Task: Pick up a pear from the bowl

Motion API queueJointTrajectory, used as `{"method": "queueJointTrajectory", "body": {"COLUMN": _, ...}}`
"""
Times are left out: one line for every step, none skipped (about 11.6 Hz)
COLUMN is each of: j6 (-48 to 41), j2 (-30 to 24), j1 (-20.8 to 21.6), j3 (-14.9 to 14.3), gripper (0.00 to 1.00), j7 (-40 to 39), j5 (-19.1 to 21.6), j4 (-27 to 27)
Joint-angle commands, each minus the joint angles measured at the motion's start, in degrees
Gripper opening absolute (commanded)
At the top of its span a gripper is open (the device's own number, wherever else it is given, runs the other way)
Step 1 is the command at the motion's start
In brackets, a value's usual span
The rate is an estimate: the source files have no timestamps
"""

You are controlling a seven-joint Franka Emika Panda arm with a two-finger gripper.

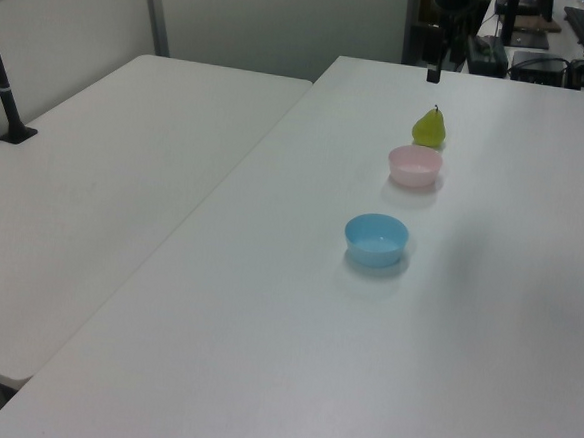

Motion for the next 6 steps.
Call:
{"method": "queueJointTrajectory", "body": {"j6": -1.32, "j2": -1.98, "j1": 1.43, "j3": -0.65, "gripper": 1.0, "j7": -0.13, "j5": 1.16, "j4": -1.59}}
{"method": "queueJointTrajectory", "body": {"j6": -2.19, "j2": -2.07, "j1": 1.52, "j3": -0.39, "gripper": 1.0, "j7": -0.13, "j5": 1.16, "j4": -1.59}}
{"method": "queueJointTrajectory", "body": {"j6": -2.37, "j2": -2.25, "j1": 1.52, "j3": -0.3, "gripper": 1.0, "j7": -0.13, "j5": 1.16, "j4": -1.59}}
{"method": "queueJointTrajectory", "body": {"j6": -2.37, "j2": -2.42, "j1": 1.52, "j3": -0.3, "gripper": 1.0, "j7": -0.13, "j5": 1.16, "j4": -1.59}}
{"method": "queueJointTrajectory", "body": {"j6": -2.29, "j2": -2.42, "j1": 1.52, "j3": -0.21, "gripper": 1.0, "j7": -0.22, "j5": 1.16, "j4": -1.59}}
{"method": "queueJointTrajectory", "body": {"j6": -2.37, "j2": -2.51, "j1": 1.61, "j3": -0.21, "gripper": 1.0, "j7": -0.22, "j5": 1.16, "j4": -1.59}}
